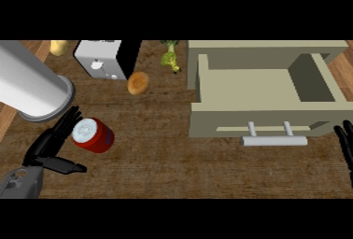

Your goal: Pick up the can, place it into the drawer and close the drawer

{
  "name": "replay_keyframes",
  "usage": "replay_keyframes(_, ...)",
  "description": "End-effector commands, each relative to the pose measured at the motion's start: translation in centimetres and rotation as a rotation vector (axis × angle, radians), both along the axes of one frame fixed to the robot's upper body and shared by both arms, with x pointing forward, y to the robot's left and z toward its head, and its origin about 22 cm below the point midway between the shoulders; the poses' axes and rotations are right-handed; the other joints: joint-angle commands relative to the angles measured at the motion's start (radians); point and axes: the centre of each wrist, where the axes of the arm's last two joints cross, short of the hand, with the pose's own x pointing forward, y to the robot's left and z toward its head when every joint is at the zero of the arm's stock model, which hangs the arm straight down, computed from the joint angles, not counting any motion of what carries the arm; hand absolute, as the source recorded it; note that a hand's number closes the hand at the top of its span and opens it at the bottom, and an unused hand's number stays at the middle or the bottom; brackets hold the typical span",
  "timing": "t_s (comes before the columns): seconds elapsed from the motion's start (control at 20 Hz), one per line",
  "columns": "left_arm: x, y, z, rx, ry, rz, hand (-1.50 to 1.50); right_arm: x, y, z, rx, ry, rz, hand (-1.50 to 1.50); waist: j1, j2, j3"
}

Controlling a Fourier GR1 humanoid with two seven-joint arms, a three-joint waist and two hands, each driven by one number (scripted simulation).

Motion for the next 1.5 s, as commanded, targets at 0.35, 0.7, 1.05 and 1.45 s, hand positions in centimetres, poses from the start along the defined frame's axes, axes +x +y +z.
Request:
replay_keyframes(0.35, 0.7, -2.9, -1.7, -0.017, 0.005, -0.028, -1.50, 0.6, 1.3, 1.7, -0.001, 0.005, 0.003, -1.50, 0.004, -0.001, 0.000)
replay_keyframes(0.7, 2.8, -3.2, -1.1, -0.045, -0.007, -0.022, -1.50, -2.2, 2.1, 0.4, -0.006, 0.000, -0.002, -1.50, -0.007, 0.001, 0.000)
replay_keyframes(1.05, 4.3, -5.3, -0.9, -0.027, -0.021, -0.062, -1.50, -0.2, 1.0, 1.6, 0.010, 0.000, 0.008, -1.50, -0.003, 0.001, 0.000)
replay_keyframes(1.45, 4.1, -8.0, -2.1, -0.066, -0.046, -0.109, 1.50, 0.0, 1.4, 0.4, 0.011, -0.004, 0.004, -1.50, -0.003, 0.002, 0.000)
